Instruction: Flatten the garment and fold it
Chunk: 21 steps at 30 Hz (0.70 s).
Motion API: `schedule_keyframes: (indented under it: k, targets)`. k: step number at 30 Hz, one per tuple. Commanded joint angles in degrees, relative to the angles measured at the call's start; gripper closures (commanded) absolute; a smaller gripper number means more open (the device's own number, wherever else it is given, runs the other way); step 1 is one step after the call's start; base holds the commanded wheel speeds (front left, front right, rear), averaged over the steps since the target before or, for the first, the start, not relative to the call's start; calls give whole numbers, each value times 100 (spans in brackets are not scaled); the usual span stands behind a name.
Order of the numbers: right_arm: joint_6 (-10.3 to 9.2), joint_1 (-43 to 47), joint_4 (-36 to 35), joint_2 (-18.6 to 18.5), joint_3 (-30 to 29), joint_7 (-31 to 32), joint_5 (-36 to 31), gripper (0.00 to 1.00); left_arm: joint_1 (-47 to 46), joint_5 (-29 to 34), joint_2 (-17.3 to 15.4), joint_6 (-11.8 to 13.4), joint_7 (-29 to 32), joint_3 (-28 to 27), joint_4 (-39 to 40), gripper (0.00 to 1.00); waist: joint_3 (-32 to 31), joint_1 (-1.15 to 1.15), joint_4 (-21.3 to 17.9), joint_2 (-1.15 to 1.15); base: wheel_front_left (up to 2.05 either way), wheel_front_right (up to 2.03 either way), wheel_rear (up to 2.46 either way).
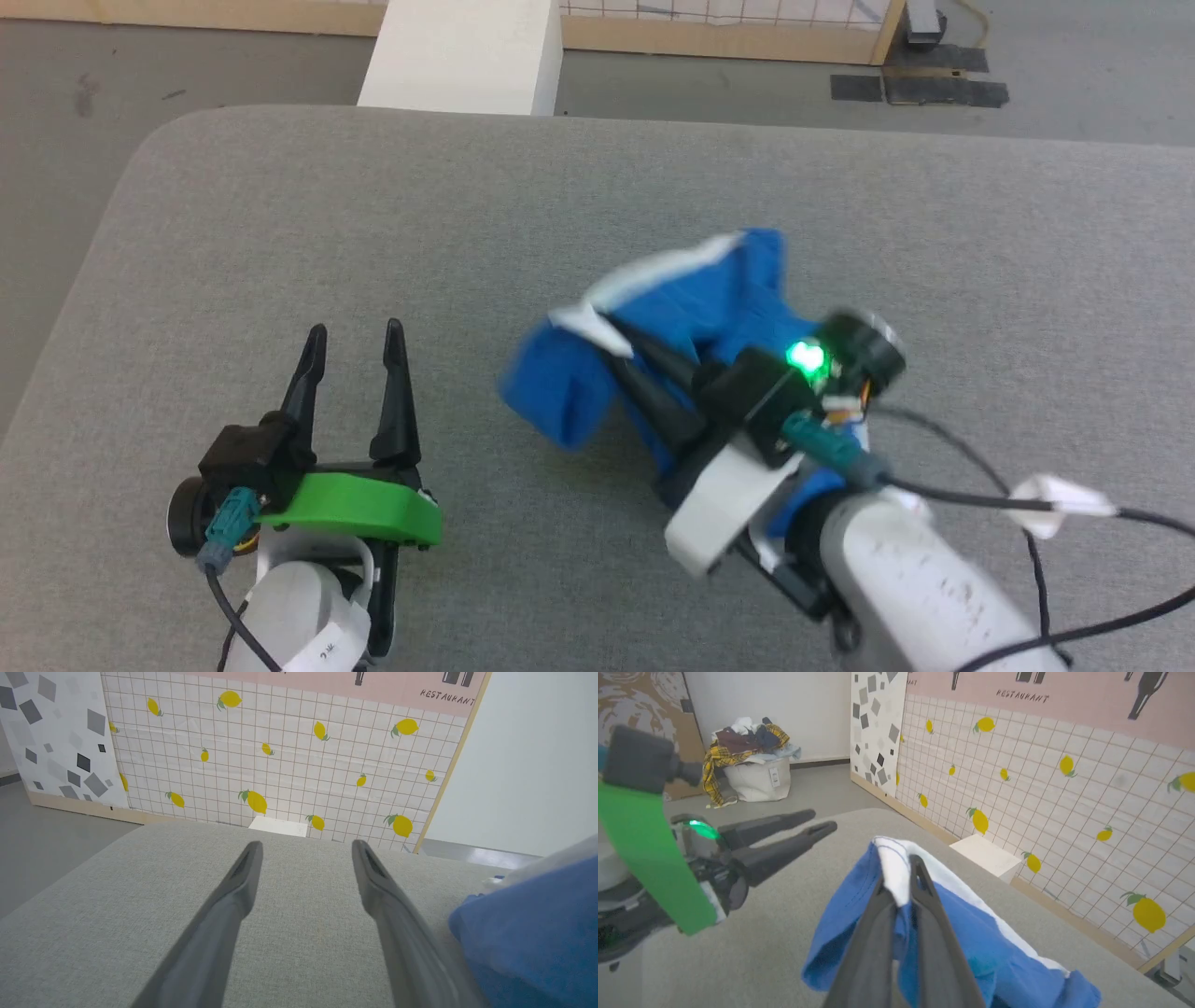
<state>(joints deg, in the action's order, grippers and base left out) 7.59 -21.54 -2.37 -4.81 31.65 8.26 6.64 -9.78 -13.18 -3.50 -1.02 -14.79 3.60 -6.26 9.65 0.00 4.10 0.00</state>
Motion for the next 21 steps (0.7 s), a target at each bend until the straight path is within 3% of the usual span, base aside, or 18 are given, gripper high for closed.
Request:
schedule_keyframes:
  k: [1, 4, 10, 20, 21]
  targets:
    - [-10, -299, -215, 46, -10, -159, 108, 100, -51, 38, 27, -38, -20, -29, -21, 0, -33, 0, -39, 0, 0, 0, 0]
    - [-10, -605, -604, 94, -249, -326, 243, 100, -51, 56, 33, -50, -20, -62, -40, 0, -72, 0, -54, 0, 0, 0, 0]
    - [-10, -268, -893, 109, -1693, -44, 58, 100, 10, 79, 42, -71, -20, -123, -54, 0, -122, 0, -59, 0, 0, 0, 0]
    - [-10, 775, 760, 94, -4265, 551, -790, 100, 12, 112, 53, -128, -20, -55, -110, 0, -93, 0, -143, 0, 0, 0, 0]
    - [-10, 836, 933, 110, -4463, 628, -852, 71, 11, 116, 54, -134, -20, -40, -119, 0, -98, 0, -152, 0, 0, 0, 0]
